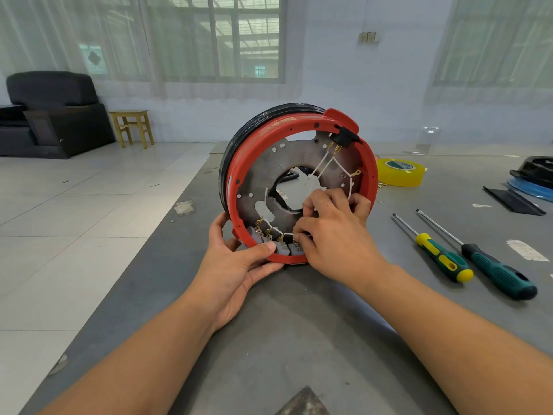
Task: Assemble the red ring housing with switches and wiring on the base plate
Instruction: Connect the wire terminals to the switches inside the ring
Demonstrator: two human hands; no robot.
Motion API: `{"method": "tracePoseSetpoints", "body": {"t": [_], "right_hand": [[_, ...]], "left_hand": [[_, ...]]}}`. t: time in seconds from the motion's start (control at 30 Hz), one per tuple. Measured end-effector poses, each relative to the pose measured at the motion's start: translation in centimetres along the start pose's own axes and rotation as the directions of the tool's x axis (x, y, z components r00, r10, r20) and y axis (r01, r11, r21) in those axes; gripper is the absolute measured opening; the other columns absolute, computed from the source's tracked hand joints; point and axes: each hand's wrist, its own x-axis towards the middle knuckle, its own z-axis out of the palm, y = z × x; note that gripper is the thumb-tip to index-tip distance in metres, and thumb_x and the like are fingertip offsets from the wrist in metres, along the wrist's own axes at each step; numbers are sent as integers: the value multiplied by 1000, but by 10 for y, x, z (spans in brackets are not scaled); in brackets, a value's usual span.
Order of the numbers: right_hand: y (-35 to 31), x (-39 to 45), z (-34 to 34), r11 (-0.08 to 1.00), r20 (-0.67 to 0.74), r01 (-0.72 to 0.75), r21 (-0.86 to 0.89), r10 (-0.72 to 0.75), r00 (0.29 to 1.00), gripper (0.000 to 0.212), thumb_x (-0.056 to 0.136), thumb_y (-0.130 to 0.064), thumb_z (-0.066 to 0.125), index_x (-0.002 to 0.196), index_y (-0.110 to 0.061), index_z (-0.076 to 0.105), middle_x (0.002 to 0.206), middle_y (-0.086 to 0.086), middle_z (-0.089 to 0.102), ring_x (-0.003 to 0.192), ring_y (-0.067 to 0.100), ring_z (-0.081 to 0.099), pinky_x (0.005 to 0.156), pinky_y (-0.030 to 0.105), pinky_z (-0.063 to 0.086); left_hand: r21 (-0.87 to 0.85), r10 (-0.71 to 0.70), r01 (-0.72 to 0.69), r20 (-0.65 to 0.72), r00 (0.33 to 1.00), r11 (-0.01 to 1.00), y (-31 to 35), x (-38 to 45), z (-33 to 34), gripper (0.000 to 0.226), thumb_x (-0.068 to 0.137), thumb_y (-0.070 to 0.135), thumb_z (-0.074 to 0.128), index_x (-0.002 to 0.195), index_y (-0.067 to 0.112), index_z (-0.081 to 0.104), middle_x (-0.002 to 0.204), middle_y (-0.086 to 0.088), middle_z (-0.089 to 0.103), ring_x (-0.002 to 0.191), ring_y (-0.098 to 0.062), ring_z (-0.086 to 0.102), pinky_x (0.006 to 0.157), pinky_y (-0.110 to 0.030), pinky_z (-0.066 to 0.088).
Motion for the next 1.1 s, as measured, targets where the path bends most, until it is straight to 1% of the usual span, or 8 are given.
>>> {"method": "tracePoseSetpoints", "body": {"t": [0.17, 0.23, 0.33, 0.47, 0.6, 0.67, 0.77, 1.1], "right_hand": [[-2, 1, 0, 998, 23, -35, 54, 34, 999, 7, 87, -33, 72, 85, -31, 78, 108, -8, 55, 115, 22, 48, 90, 44, 23], [-3, 2, 1, 995, 41, -60, 81, 57, 998, 6, 87, -34, 72, 86, -31, 78, 109, -8, 54, 116, 22, 47, 90, 42, 21], [-6, 3, 1, 992, 68, -84, 94, 78, 995, 10, 90, -35, 68, 88, -31, 77, 110, -9, 53, 116, 21, 44, 90, 42, 22], [-7, 4, 0, 992, 66, -82, 95, 76, 995, 10, 90, -33, 67, 87, -32, 77, 109, -10, 54, 115, 19, 45, 88, 41, 21], [-10, 5, -3, 992, 29, -86, 94, 84, 996, 15, 92, -34, 61, 91, -33, 76, 106, -13, 58, 111, 17, 49, 87, 42, 22], [-12, 6, -6, 991, 3, -81, 110, 81, 997, 14, 93, -36, 60, 95, -36, 74, 105, -14, 60, 110, 17, 50, 87, 43, 22], [-15, 7, -8, 989, -10, -75, 124, 77, 997, 13, 94, -38, 62, 95, -37, 74, 103, -14, 62, 110, 17, 51, 86, 44, 21], [-24, 6, -5, 986, 43, -126, 106, 122, 992, 17, 96, -39, 59, 100, -38, 76, 109, -13, 59, 118, 20, 46, 90, 47, 20]], "left_hand": [[0, 17, -17, -13, 1000, 1000, 2, -2, 5, 95, 81, -8, 80, 147, 50, 43, 134, -19, 65, 107, -40, 75, 77, -63, 62], [-44, 17, -17, -14, 1000, 999, 1, -4, 10, 86, 80, 1, 82, 148, 40, 47, 131, -16, 68, 108, -39, 75, 79, -66, 61], [-45, 22, -23, -23, 999, 999, 0, -8, 16, 68, 79, 11, 82, 142, 17, 56, 128, -14, 72, 109, -38, 75, 81, -63, 62], [11, 33, -32, -38, 999, 999, 1, -9, 16, 49, 92, 1, 74, 137, 10, 58, 129, -16, 72, 108, -38, 75, 84, -60, 63], [48, 30, -28, -42, 999, 998, 2, -9, 15, 40, 95, -4, 69, 133, 6, 60, 121, -21, 74, 102, -38, 77, 80, -51, 65], [44, 26, -24, -30, 999, 999, 3, -10, 15, 40, 95, -5, 68, 132, 7, 61, 119, -20, 75, 102, -39, 77, 77, -47, 66], [37, 27, -26, -19, 999, 999, 3, -10, 14, 41, 94, -6, 68, 132, 8, 62, 118, -19, 76, 102, -39, 77, 76, -47, 66], [41, 39, -40, 16, 999, 998, 2, -10, 13, 45, 92, -8, 69, 134, 7, 61, 119, -22, 74, 102, -41, 76, 79, -50, 65]]}}
